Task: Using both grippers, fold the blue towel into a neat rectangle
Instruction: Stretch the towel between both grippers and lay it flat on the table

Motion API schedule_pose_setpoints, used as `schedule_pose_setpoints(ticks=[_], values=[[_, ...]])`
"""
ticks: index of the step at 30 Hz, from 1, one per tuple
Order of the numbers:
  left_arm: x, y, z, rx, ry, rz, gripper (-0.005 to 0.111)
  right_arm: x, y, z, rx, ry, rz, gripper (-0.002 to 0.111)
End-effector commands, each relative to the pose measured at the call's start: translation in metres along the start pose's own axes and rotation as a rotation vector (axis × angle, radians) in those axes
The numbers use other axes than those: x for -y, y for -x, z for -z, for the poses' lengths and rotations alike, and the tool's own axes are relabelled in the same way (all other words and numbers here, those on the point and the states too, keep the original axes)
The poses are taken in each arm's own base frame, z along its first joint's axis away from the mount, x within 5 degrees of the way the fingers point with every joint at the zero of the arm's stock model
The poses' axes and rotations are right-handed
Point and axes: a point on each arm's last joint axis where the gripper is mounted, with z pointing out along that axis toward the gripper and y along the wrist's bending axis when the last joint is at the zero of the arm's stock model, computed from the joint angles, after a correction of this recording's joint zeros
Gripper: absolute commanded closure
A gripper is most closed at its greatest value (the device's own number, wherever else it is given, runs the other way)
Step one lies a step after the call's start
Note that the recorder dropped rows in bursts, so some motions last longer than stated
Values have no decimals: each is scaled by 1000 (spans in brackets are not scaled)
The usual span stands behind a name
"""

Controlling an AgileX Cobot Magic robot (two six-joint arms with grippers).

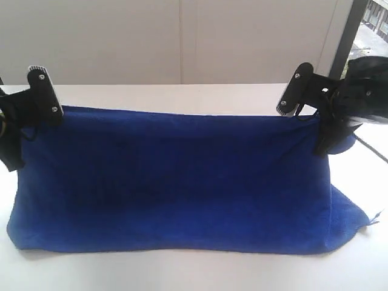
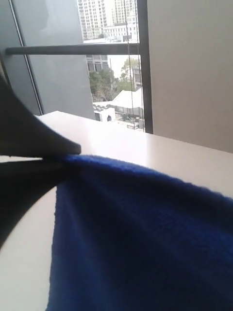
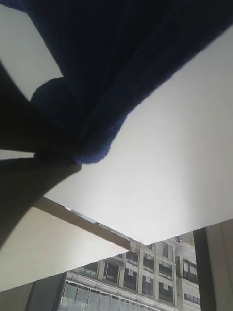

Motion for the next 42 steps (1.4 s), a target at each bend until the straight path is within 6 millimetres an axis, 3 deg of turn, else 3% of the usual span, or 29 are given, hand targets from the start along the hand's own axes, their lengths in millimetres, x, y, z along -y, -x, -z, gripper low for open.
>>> schedule_pose_setpoints(ticks=[1,8,13,16,18,20,21,25,28,34,42], values=[[1,18,-27,23,-33,2,107,-9,2,-22,-12,-44,17,108],[11,45,-77,-47,-29,-25,107,-21,9,-58,-7,-175,27,108],[21,38,-107,-136,-27,10,107,-24,22,-86,-27,-188,21,108],[23,31,-114,-151,-45,13,107,-25,28,-97,-24,-190,0,107],[24,28,-117,-161,-47,15,106,-24,32,-100,-17,-196,-27,96],[21,28,-119,-155,-46,24,97,-21,34,-100,-11,-207,-60,77],[19,29,-119,-155,-37,28,90,-15,35,-99,-25,-243,-89,65],[1,35,-118,-179,39,52,65,7,30,-86,-81,-393,-225,42],[-12,39,-114,-235,128,63,58,21,31,-71,-56,-442,-311,42],[-30,57,-97,-238,226,92,58,51,34,-32,29,-455,-413,42],[-28,58,-98,-224,214,88,58,56,29,-2,7,-247,-480,43]])
